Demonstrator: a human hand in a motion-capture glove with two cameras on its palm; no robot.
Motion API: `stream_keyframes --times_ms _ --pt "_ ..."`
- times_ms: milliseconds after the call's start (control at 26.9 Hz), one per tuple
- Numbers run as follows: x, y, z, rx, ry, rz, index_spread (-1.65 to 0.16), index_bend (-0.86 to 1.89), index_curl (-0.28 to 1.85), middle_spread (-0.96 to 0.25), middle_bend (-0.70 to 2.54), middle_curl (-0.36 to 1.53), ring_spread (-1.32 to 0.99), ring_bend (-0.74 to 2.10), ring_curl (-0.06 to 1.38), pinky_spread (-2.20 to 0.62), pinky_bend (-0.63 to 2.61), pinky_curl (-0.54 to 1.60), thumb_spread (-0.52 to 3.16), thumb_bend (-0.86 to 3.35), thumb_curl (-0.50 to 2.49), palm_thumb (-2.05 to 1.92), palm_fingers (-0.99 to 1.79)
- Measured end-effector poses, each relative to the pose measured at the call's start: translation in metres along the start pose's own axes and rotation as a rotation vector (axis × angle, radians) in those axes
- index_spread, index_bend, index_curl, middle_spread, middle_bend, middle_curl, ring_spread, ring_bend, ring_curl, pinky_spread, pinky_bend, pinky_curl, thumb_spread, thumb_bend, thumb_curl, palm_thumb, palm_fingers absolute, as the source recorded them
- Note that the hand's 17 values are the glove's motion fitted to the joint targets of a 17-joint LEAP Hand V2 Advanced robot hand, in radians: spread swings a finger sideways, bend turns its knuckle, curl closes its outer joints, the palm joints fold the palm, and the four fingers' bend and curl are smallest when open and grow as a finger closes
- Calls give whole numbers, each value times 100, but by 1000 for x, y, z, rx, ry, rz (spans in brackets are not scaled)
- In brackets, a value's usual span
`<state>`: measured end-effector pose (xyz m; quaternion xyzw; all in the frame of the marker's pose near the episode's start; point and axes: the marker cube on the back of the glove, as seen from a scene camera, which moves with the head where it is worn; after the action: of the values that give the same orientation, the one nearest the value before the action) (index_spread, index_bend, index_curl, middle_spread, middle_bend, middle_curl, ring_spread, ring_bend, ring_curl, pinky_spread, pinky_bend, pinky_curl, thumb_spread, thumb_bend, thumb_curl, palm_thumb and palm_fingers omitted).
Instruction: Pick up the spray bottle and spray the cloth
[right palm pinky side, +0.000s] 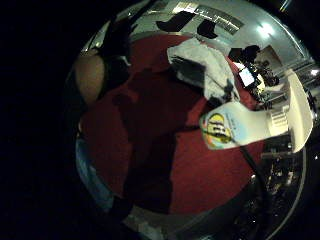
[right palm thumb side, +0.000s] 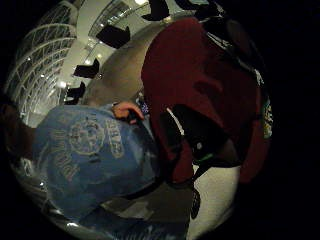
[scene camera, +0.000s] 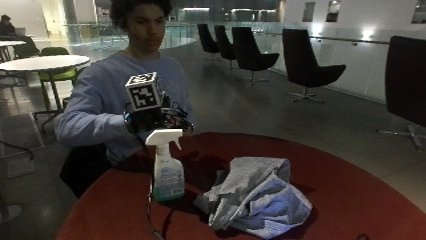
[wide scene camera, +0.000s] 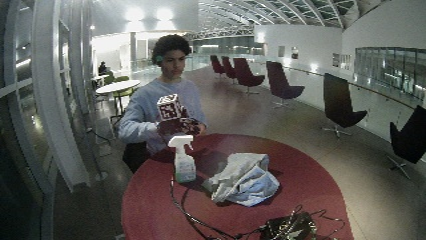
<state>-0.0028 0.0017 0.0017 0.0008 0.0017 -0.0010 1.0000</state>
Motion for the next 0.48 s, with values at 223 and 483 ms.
stream_keyframes --times_ms 223,483 --pt "2 3 0 5 5 11 -31 11 11 -6 37 18 -3 49 19 11 39 17 71 28 12 48 75" --pt "2 1 -1 7 -7 1 -37 10 14 -7 38 24 -4 49 25 14 39 22 94 26 15 51 72"
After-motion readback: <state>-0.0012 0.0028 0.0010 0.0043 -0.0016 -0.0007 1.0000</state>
